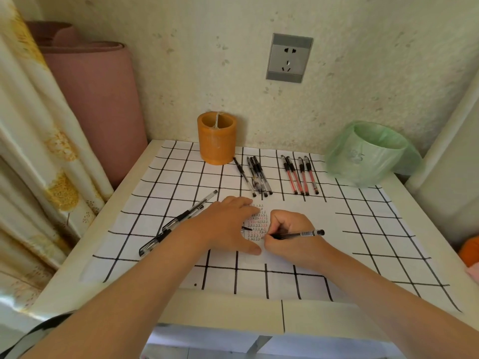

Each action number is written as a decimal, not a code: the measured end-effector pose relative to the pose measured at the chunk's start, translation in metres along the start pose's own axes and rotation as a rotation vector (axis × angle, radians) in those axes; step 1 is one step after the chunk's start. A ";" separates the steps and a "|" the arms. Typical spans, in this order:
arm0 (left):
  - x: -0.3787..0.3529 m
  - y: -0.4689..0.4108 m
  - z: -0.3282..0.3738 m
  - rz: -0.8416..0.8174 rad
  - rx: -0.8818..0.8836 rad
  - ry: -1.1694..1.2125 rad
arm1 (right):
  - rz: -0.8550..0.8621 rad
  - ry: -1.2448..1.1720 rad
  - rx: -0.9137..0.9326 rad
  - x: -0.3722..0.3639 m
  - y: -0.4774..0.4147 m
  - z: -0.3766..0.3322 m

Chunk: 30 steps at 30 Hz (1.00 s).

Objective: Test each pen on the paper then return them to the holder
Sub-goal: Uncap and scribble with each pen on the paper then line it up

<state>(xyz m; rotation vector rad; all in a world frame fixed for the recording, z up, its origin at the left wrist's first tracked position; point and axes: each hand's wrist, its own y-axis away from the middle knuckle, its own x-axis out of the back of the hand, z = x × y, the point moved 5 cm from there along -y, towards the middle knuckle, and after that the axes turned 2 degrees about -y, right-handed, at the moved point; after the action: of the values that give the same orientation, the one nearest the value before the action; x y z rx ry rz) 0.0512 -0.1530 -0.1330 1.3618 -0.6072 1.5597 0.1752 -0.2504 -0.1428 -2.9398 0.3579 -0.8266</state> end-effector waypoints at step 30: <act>0.000 -0.001 0.000 -0.006 0.002 -0.011 | -0.020 0.012 0.036 -0.001 0.003 -0.008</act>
<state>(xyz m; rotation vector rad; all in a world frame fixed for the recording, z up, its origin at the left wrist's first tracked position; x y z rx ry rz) 0.0518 -0.1531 -0.1327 1.3735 -0.6076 1.5490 0.1696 -0.2526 -0.1372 -2.9114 0.3123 -0.8441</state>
